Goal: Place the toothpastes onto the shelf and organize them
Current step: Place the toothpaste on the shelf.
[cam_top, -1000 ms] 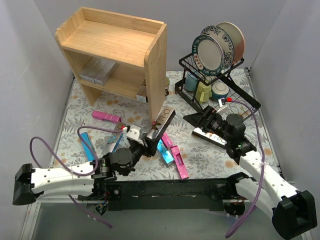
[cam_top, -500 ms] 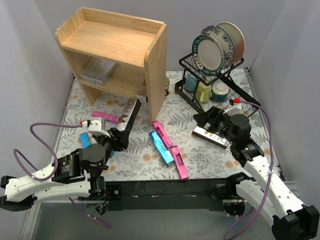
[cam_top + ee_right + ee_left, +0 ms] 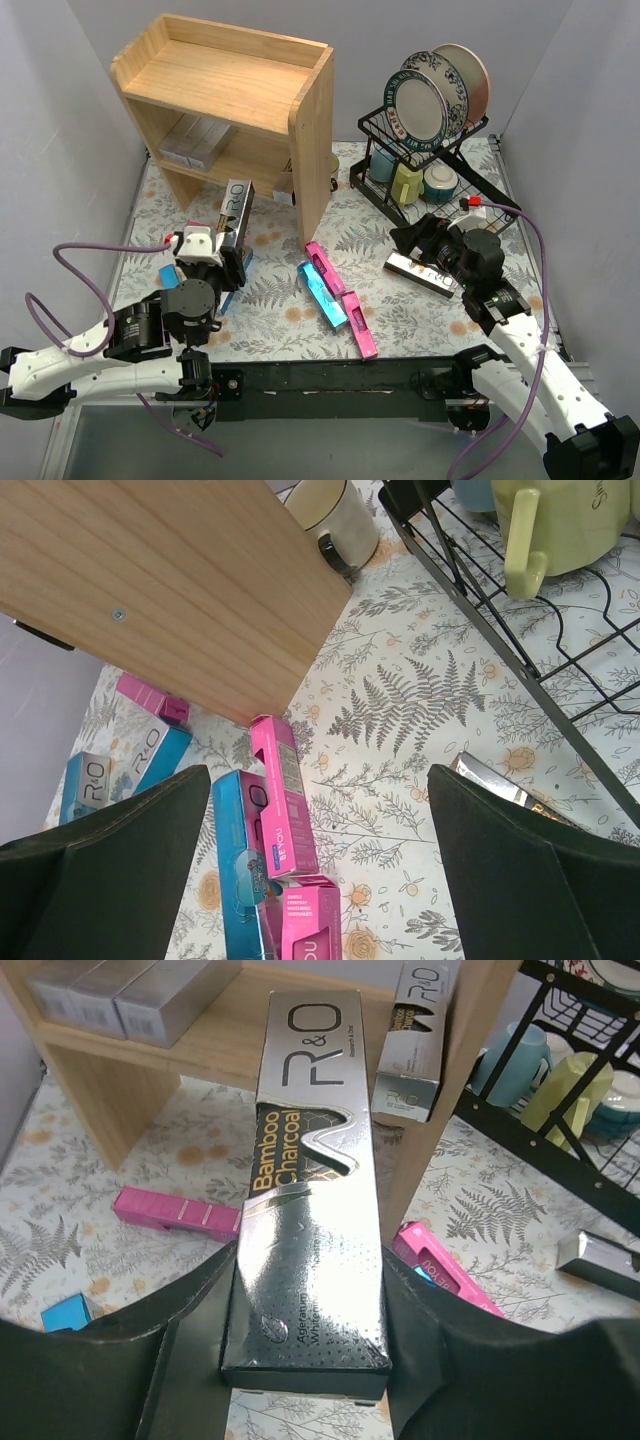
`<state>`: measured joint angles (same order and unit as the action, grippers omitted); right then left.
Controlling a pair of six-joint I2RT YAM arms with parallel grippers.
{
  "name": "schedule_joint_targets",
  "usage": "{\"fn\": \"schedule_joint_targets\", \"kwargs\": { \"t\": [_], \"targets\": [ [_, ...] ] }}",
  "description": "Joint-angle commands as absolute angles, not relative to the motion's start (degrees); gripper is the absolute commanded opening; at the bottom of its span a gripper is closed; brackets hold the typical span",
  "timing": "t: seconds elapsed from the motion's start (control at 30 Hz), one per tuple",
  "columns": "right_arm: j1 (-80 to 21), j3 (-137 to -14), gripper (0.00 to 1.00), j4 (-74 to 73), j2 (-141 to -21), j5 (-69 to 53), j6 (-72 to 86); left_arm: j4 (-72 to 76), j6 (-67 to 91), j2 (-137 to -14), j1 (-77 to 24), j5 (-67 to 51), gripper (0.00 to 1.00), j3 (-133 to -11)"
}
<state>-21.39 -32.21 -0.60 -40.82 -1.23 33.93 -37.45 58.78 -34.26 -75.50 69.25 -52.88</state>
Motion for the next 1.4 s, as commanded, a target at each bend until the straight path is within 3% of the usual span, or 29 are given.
{"fn": "schedule_joint_targets", "kwargs": {
  "t": [0.0, 0.2, 0.43, 0.83, 1.37],
  "targets": [
    [-21.18, -33.84, 0.98, 0.09, -39.9, -0.26, 32.17, -15.68, 34.92, -33.84, -75.5, 67.61, 0.18, -49.4],
    [-21.18, -33.75, 0.98, 0.09, -39.99, -1.32, 32.08, -8.08, 30.67, -39.89, -70.77, 60.49, 0.19, -48.25],
    [-21.18, -34.19, 0.98, 0.09, -39.03, -1.67, 30.85, -7.92, 35.24, -46.05, -46.18, 38.51, 0.18, -49.31],
    [-21.09, -32.96, 0.98, -0.7, -37.79, -3.08, 28.74, -0.88, 36.65, -56.5, -26.66, 15.57, 0.18, -53.51],
    [-21.18, -31.38, 0.97, -0.53, -33.75, -3.6, 26.19, 10.98, 39.11, -69.87, -20.21, 3.43, 0.22, -55.11]
  ]
}}
